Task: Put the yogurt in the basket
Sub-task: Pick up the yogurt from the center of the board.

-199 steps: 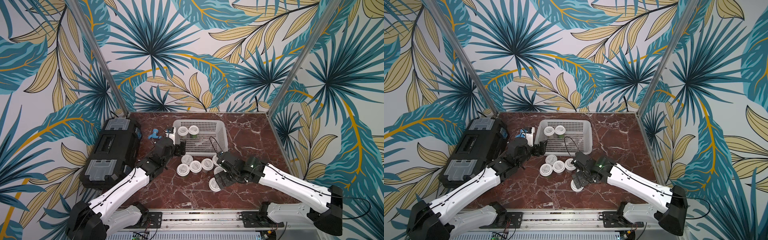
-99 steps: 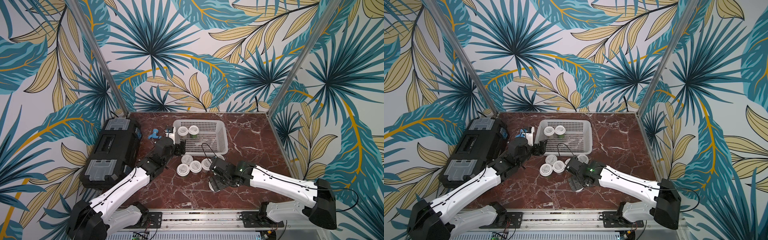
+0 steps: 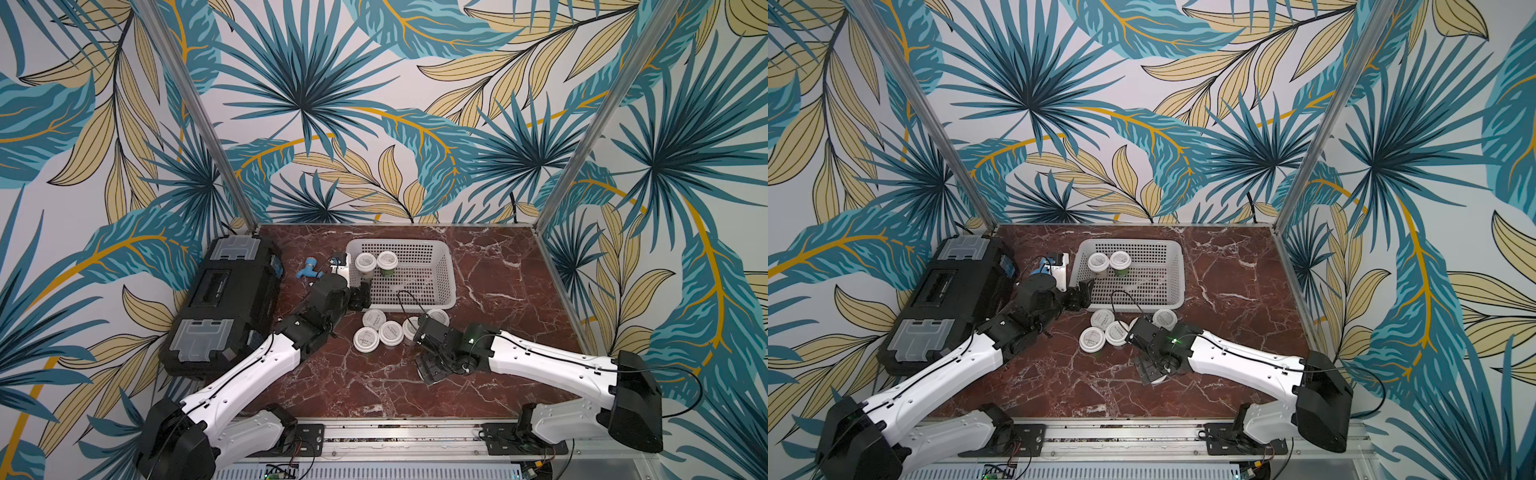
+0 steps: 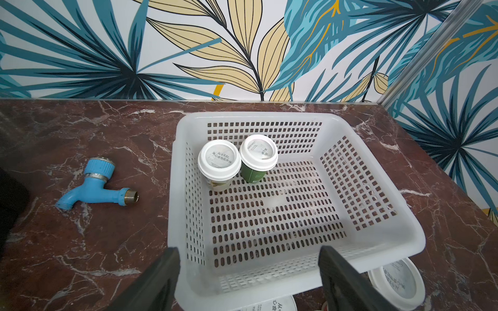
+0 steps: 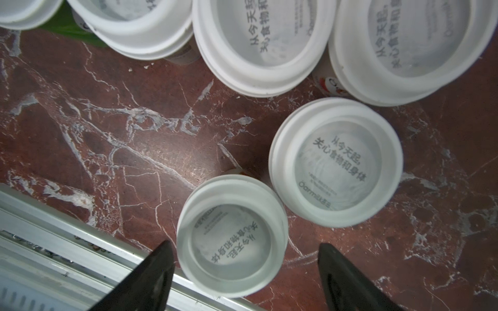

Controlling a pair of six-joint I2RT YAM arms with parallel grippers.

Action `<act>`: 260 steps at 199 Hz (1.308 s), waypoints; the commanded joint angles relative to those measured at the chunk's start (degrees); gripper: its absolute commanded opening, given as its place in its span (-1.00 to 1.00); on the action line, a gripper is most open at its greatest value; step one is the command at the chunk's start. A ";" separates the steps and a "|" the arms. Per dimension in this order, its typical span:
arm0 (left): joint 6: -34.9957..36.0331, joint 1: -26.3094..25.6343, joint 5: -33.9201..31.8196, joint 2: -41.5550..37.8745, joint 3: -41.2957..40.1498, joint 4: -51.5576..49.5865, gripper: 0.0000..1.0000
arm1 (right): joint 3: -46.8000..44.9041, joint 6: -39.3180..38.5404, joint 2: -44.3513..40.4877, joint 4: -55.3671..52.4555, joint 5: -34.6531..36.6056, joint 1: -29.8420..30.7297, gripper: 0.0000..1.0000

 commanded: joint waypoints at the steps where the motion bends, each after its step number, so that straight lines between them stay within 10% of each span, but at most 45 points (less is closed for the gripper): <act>1: -0.64 0.56 -0.76 0.34 -0.72 0.27 0.69 | -1.21 0.72 0.82 0.70 -0.96 0.27 0.74; 260: -0.98 0.92 -0.10 1.00 -0.10 -0.54 0.69 | -1.38 -0.01 1.92 -0.29 -2.40 0.43 0.52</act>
